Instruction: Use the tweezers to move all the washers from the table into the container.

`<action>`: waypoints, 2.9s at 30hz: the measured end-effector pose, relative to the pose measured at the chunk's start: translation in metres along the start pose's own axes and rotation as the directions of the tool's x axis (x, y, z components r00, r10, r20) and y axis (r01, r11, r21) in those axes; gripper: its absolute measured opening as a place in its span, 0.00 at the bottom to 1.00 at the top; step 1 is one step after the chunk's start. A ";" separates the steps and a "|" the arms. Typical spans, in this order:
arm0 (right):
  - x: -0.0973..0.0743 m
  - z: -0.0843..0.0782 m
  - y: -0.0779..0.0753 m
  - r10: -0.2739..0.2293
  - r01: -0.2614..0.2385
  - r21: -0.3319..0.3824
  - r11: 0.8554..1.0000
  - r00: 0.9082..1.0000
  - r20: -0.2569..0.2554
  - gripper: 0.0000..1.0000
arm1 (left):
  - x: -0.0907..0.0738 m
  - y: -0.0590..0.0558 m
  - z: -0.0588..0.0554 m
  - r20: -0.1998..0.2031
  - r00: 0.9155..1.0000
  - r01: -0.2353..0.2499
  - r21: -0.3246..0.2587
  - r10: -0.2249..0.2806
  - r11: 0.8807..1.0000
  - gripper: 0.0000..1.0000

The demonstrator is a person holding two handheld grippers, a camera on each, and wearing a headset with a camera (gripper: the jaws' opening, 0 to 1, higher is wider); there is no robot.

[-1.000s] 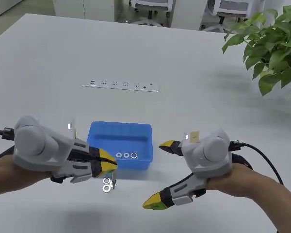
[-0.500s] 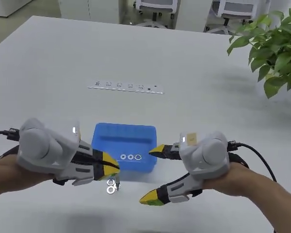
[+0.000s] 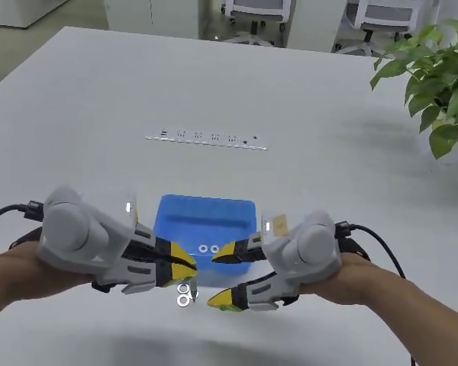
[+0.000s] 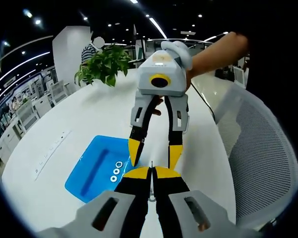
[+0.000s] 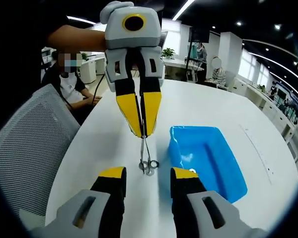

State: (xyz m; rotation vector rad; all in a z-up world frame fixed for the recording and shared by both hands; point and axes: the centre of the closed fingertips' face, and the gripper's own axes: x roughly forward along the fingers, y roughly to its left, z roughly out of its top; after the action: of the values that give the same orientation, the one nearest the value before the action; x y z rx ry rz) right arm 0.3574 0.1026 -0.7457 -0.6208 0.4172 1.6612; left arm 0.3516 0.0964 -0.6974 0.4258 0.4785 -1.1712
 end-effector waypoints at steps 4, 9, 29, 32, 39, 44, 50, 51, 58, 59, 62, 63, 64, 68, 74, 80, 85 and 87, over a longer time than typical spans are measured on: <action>0.009 0.000 0.002 0.022 -0.022 -0.026 0.999 1.000 -0.012 0.30 | 0.000 0.000 0.000 -0.003 1.000 0.004 0.004 -0.004 1.000 0.05; 0.019 0.000 0.005 0.056 -0.059 -0.077 0.995 0.998 -0.039 0.24 | 0.001 0.000 0.000 -0.005 1.000 0.006 0.006 -0.006 1.000 0.05; 0.028 -0.002 0.006 0.092 -0.105 -0.164 0.981 0.992 -0.089 0.10 | 0.002 0.002 0.001 -0.011 1.000 0.009 0.012 -0.009 1.000 0.05; 0.028 -0.002 0.006 0.088 -0.101 -0.154 0.983 0.992 -0.089 0.09 | 0.002 0.002 0.001 -0.013 1.000 0.009 0.012 -0.009 1.000 0.05; 0.027 -0.002 0.006 0.085 -0.095 -0.126 0.987 0.993 -0.087 0.08 | 0.002 0.003 0.002 -0.016 1.000 0.004 0.012 -0.004 1.000 0.06; 0.027 -0.002 0.006 0.085 -0.095 -0.122 0.988 0.993 -0.085 0.08 | 0.002 0.002 0.001 -0.014 1.000 0.002 0.001 -0.002 1.000 0.06; 0.024 0.002 0.004 0.079 -0.086 -0.112 0.990 0.994 -0.071 0.08 | -0.001 0.003 0.006 0.005 1.000 -0.007 -0.020 0.007 1.000 0.06; 0.023 0.003 0.004 0.076 -0.083 -0.112 0.990 0.995 -0.069 0.08 | -0.001 0.003 0.006 0.007 1.000 -0.008 -0.023 0.008 1.000 0.06; 0.017 0.010 0.003 0.066 -0.072 -0.112 0.991 0.996 -0.056 0.08 | -0.004 0.004 0.011 0.024 1.000 -0.016 -0.035 0.017 0.999 0.11; 0.016 0.010 0.002 0.065 -0.071 -0.110 0.991 0.996 -0.056 0.08 | -0.004 0.004 0.012 0.029 0.999 -0.017 -0.040 0.018 0.999 0.12; 0.014 0.011 0.001 0.061 -0.067 -0.110 0.992 0.997 -0.056 0.08 | -0.005 0.005 0.014 0.039 0.999 -0.022 -0.050 0.024 0.998 0.18; 0.012 0.012 0.000 0.059 -0.064 -0.109 0.992 0.997 -0.053 0.08 | -0.006 0.005 0.015 0.041 0.999 -0.024 -0.053 0.027 0.998 0.18; 0.011 0.013 0.000 0.058 -0.064 -0.108 0.992 0.997 -0.052 0.08 | -0.007 0.005 0.015 0.043 0.999 -0.026 -0.056 0.028 0.998 0.19; 0.007 0.018 -0.002 0.052 -0.057 -0.111 0.992 0.998 -0.047 0.08 | -0.011 0.006 0.014 0.056 0.997 -0.043 -0.080 0.047 0.996 0.29; 0.001 0.025 -0.006 0.051 -0.057 -0.121 0.991 0.998 -0.046 0.08 | -0.016 0.007 0.005 0.060 0.996 -0.054 -0.136 0.063 0.989 0.38; -0.003 0.031 -0.011 0.052 -0.056 -0.125 0.991 0.998 -0.038 0.08 | -0.020 0.001 -0.001 0.087 0.993 -0.055 -0.215 0.075 0.975 0.49; -0.005 0.037 -0.014 0.052 -0.056 -0.134 0.989 0.998 -0.030 0.08 | -0.025 0.002 -0.010 0.087 0.990 -0.083 -0.242 0.107 0.967 0.56; -0.006 0.039 -0.016 0.052 -0.055 -0.139 0.989 0.998 -0.025 0.08 | -0.027 0.004 -0.012 0.085 0.988 -0.102 -0.252 0.127 0.962 0.62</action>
State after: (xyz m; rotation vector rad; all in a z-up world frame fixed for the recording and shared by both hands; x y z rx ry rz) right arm 0.3675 0.1244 -0.7101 -0.7370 0.3370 1.7474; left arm 0.3452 0.1253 -0.6915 0.1758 0.4983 -1.0009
